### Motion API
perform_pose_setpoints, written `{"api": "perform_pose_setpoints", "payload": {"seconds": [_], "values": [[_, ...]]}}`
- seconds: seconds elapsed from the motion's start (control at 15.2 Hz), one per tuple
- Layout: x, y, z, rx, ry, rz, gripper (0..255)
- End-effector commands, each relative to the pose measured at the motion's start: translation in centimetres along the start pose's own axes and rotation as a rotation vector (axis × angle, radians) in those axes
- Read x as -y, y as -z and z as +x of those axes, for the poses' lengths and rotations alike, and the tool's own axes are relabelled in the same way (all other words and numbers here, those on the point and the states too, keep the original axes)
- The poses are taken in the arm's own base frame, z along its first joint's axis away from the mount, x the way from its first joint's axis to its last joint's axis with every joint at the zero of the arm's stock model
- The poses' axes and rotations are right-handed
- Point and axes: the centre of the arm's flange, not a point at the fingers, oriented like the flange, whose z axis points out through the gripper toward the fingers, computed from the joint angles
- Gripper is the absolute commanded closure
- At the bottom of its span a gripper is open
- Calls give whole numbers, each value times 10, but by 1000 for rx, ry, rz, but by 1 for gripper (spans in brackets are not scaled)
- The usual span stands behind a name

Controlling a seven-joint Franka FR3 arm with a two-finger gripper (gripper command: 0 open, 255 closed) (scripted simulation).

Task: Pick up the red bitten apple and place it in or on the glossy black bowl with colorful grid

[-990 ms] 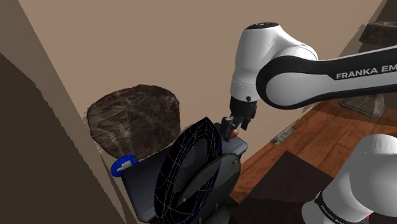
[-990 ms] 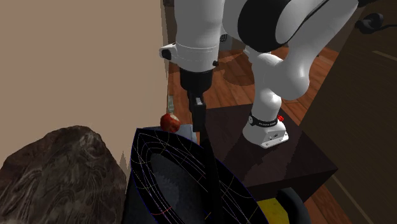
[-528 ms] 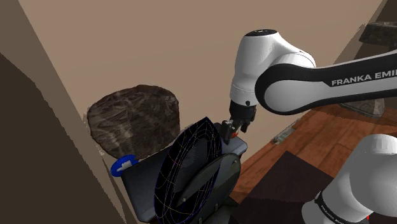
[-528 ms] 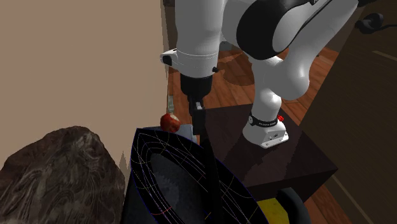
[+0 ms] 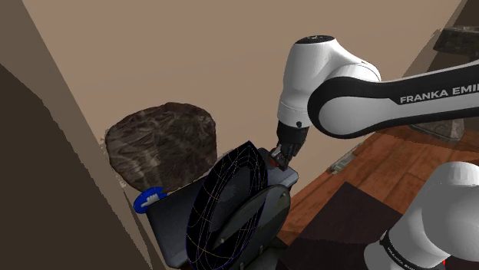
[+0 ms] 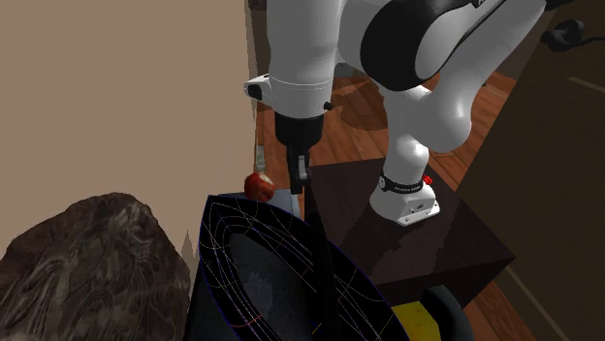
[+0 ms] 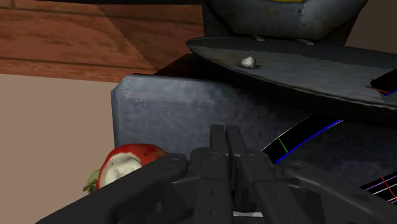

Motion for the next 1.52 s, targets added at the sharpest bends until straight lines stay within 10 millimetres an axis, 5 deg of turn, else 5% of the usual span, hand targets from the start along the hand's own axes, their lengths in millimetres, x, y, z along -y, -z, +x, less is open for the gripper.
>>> {"api": "perform_pose_setpoints", "payload": {"seconds": [0.0,0.2,0.26,0.73,1.19,1.45], "values": [[0,0,0,0,0,0,255],[0,0,0,0,0,0,255],[0,0,0,0,0,0,0],[-115,-37,-24,-391,61,203,0],[-108,-70,-11,-391,61,203,0],[-107,-73,-10,-391,61,203,0]]}}
